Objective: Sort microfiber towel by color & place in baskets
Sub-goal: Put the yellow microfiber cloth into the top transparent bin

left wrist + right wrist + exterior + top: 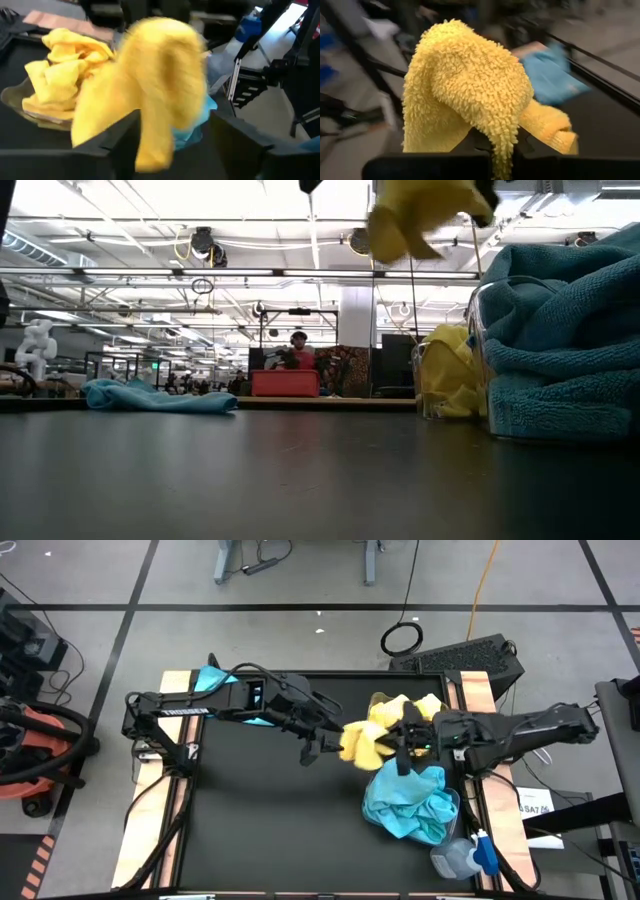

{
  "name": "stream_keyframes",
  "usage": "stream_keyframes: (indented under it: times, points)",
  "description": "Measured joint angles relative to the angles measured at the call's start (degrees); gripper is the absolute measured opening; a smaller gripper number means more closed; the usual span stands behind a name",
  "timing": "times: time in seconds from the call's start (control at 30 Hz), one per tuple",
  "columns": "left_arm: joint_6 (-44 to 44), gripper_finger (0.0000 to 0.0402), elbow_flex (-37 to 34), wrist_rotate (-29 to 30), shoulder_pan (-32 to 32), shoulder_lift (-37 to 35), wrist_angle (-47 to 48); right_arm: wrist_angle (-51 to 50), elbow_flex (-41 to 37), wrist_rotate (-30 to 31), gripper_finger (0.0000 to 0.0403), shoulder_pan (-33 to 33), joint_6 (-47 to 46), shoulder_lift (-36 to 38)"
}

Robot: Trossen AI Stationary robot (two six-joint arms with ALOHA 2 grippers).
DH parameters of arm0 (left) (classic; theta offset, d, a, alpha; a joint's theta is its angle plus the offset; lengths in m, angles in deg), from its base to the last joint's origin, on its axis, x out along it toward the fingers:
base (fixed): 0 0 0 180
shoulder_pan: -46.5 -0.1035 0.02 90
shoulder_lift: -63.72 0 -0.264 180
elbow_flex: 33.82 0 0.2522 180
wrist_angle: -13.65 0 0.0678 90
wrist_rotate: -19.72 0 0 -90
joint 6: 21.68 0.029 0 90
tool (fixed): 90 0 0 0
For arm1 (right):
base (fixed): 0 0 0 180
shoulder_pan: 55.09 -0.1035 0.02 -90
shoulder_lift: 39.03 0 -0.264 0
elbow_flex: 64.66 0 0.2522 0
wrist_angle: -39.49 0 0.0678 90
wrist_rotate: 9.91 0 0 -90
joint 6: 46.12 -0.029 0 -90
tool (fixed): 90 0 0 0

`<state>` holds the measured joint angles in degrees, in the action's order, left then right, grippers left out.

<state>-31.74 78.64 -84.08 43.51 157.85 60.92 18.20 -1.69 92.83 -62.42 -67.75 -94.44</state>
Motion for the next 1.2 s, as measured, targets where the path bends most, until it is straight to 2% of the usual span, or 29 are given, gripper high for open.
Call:
stream_keyframes:
  times: [0.1, 0.2, 0.4, 0.57, 0.8, 1.0, 1.2]
  points:
    - [-0.1, 0.0282, 0.0, 0.1, 0.0, 0.0, 0.7, -12.8, 2.2, 4.5, 0.0004, 0.0, -1.7, 3.8]
    - [-0.1, 0.0308, 0.0, 0.2, 0.0, 0.0, 0.7, -25.8, 6.2, 9.4, 0.0002, 0.0, -2.9, 6.1]
    - [0.0, 0.0313, 0.0, 0.6, -0.3, 0.0, 2.3, -51.8, 13.9, 18.1, 0.0001, 0.1, -7.7, 6.6]
    - [0.4, 0.0313, 0.0, 0.6, -0.6, 0.0, 3.1, -63.4, 13.0, 21.0, 0.0001, 1.8, -13.9, 6.3]
    - [0.3, 0.0313, 0.0, 0.6, -1.6, 0.0, 3.0, -61.8, 5.5, 21.6, 0.0001, 6.5, -17.4, 4.8]
    - [0.0, 0.0313, 0.0, 0.7, -1.5, 0.0, 3.0, -52.5, -2.0, 19.0, 0.0000, 11.0, -15.0, 2.0]
    - [-0.2, 0.0313, 0.0, 0.7, -1.6, 0.0, 3.0, -40.1, -7.8, 12.4, 0.0001, 16.2, -11.2, -1.4]
